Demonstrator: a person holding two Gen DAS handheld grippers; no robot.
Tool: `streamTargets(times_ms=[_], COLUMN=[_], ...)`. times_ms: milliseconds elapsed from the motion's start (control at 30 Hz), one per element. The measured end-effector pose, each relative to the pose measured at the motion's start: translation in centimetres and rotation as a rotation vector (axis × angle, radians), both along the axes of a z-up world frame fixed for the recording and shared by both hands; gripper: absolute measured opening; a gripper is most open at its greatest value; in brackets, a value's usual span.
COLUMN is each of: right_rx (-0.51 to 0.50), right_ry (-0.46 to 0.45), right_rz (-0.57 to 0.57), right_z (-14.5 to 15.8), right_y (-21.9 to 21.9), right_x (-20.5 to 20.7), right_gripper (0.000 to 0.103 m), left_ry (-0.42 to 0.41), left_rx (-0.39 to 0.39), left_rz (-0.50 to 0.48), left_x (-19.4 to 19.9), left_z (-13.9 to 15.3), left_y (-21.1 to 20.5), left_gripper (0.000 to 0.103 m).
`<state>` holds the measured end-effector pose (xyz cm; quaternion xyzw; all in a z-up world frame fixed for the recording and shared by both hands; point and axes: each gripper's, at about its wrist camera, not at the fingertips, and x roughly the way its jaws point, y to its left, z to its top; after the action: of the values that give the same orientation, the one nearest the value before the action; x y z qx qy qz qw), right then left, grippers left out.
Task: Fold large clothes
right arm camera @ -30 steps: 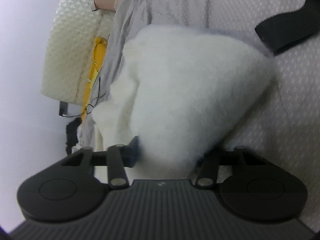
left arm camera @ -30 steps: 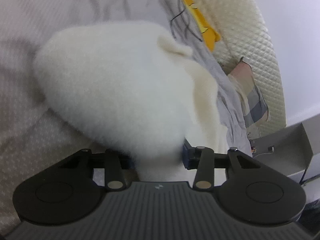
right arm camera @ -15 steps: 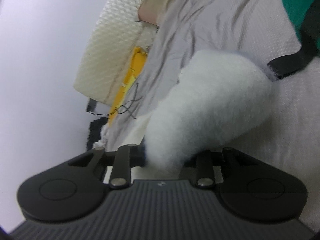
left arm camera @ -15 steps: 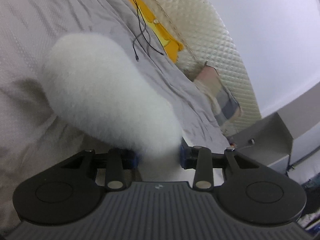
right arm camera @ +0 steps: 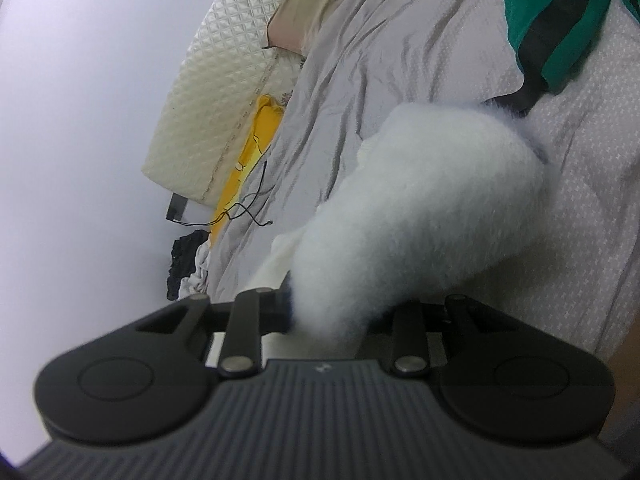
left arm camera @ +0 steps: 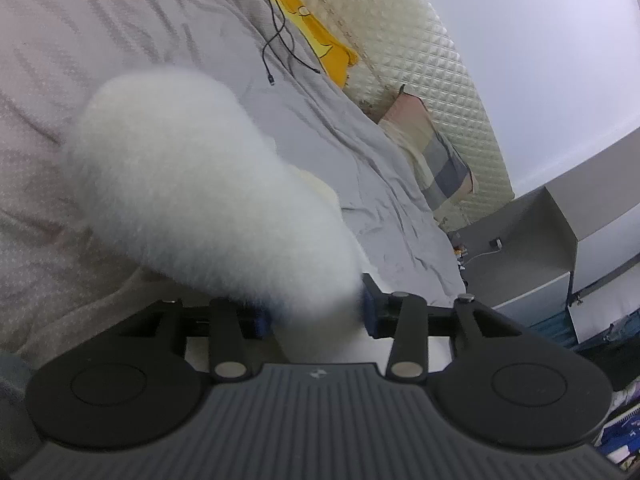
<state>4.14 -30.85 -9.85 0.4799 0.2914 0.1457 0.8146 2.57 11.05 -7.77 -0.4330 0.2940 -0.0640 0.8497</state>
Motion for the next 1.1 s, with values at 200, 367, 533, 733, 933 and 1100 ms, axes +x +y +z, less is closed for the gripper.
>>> streamTargets(times_ms=[200, 367, 533, 733, 933, 1100], right_rx=[0.068, 0.092, 0.056, 0.066, 0.026, -0.031], right_ry=[-0.005, -0.043, -0.032, -0.019, -0.009, -0.011], right_rz=[0.011, 0.021, 0.036, 0.051, 0.053, 0.064], right_z=[0.5, 1.6, 2.5, 3.4, 4.1, 2.9], right_y=[-0.7, -0.8, -0.2, 0.2, 1.6, 2.4], right_x=[0.2, 1.4, 4.0, 8.3, 13.4, 17.5], right_gripper=[0.046, 0.053, 0.055, 0.055, 0.056, 0.053], left_ry=[-0.024, -0.071, -0.044, -0.029, 0.014, 0.033], left_rx=[0.018, 0.059, 0.109, 0.198, 0.292, 0.365], left_rz=[-0.021, -0.044, -0.062, -0.037, -0.038, -0.057], left_x=[1.2, 2.9, 6.0, 11.1, 17.3, 22.0], left_z=[1.4, 2.8, 3.2, 3.8, 3.2, 1.4], left_y=[0.2, -0.1, -0.5, -0.9, -1.3, -1.4], left_gripper=[0.058, 0.063, 0.066, 0.066, 0.066, 0.066])
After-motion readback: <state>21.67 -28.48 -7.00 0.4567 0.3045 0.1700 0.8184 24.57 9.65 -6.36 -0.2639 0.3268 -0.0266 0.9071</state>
